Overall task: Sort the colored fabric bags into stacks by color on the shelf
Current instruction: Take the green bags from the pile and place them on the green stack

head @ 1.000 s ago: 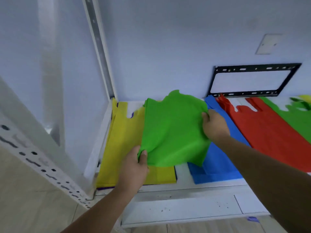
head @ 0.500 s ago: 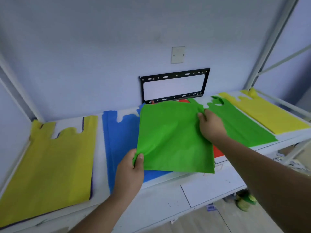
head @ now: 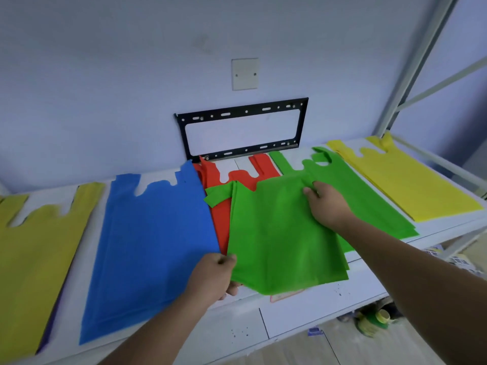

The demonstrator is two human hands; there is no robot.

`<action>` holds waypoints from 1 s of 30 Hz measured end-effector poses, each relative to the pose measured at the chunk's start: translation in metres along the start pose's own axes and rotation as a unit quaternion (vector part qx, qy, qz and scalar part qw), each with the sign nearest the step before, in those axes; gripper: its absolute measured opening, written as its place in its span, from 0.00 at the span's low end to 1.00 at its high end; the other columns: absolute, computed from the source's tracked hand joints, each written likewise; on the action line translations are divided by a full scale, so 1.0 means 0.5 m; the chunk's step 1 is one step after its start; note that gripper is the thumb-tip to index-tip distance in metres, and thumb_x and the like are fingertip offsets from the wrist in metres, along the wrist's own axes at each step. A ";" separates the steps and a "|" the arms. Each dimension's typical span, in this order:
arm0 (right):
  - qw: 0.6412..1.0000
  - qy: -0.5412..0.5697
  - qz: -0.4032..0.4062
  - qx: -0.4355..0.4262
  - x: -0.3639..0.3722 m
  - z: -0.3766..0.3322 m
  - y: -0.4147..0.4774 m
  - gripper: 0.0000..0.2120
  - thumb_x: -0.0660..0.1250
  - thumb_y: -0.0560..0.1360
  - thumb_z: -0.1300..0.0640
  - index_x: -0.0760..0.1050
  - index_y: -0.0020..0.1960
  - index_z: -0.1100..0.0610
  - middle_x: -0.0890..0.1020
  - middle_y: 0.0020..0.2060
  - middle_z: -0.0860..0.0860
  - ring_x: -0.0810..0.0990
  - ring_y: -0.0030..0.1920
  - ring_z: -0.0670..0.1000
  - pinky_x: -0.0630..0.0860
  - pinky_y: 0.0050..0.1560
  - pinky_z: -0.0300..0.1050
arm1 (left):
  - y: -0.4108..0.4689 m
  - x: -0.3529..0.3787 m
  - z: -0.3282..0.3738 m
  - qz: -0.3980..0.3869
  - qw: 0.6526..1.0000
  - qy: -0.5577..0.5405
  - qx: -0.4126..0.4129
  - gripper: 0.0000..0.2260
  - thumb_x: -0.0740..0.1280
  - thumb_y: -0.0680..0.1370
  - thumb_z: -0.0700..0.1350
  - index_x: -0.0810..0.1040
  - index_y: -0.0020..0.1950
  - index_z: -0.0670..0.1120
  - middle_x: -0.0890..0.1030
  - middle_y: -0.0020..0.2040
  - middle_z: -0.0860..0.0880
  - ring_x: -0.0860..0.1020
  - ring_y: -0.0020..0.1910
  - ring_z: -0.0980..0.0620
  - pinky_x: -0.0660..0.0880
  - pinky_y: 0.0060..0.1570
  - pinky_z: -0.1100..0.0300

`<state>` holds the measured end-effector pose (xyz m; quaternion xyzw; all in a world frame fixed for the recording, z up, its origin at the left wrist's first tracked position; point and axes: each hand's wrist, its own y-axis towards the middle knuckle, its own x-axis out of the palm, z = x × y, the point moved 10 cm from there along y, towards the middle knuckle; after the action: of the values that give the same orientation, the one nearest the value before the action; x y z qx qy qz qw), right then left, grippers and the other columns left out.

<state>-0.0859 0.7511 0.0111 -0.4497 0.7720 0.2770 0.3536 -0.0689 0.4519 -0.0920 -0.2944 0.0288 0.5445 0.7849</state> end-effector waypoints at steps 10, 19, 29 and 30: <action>0.997 0.045 -0.063 0.013 -0.019 0.110 0.177 0.15 0.58 0.82 0.50 0.67 0.39 0.55 0.70 0.31 0.50 0.71 0.34 0.52 0.62 0.30 0.41 | 0.127 0.062 0.163 0.066 0.986 0.144 0.051 0.10 0.60 0.83 0.46 0.75 0.44 0.44 0.77 0.35 0.48 0.80 0.27 0.52 0.80 0.28 0.54; 0.949 0.291 0.066 -0.105 -0.358 0.073 0.462 0.10 0.62 0.79 0.53 0.80 0.48 0.56 0.85 0.46 0.55 0.83 0.45 0.54 0.81 0.50 0.49 | 0.081 0.036 0.621 0.337 0.893 0.052 0.293 0.05 0.60 0.83 0.46 0.75 0.49 0.50 0.77 0.37 0.55 0.75 0.30 0.62 0.71 0.30 0.65; 0.965 0.239 -0.092 0.052 -0.244 0.341 0.499 0.08 0.68 0.76 0.55 0.79 0.51 0.59 0.85 0.43 0.58 0.83 0.36 0.54 0.80 0.36 0.39 | 0.170 0.299 0.445 0.234 0.965 0.010 0.117 0.11 0.61 0.83 0.48 0.78 0.43 0.47 0.81 0.36 0.41 0.76 0.29 0.50 0.76 0.29 0.53; 0.962 0.236 -0.111 0.078 -0.208 0.377 0.485 0.07 0.69 0.75 0.55 0.79 0.50 0.59 0.85 0.44 0.59 0.84 0.38 0.57 0.82 0.41 0.47 | 0.181 0.319 0.410 0.219 0.971 0.027 0.091 0.11 0.61 0.82 0.48 0.78 0.42 0.47 0.81 0.35 0.41 0.77 0.28 0.50 0.78 0.30 0.51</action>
<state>-0.2098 1.0507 0.0078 -0.5561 0.7981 0.0613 0.2236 -0.1395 0.7080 -0.0199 -0.2228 0.1633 0.6901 0.6689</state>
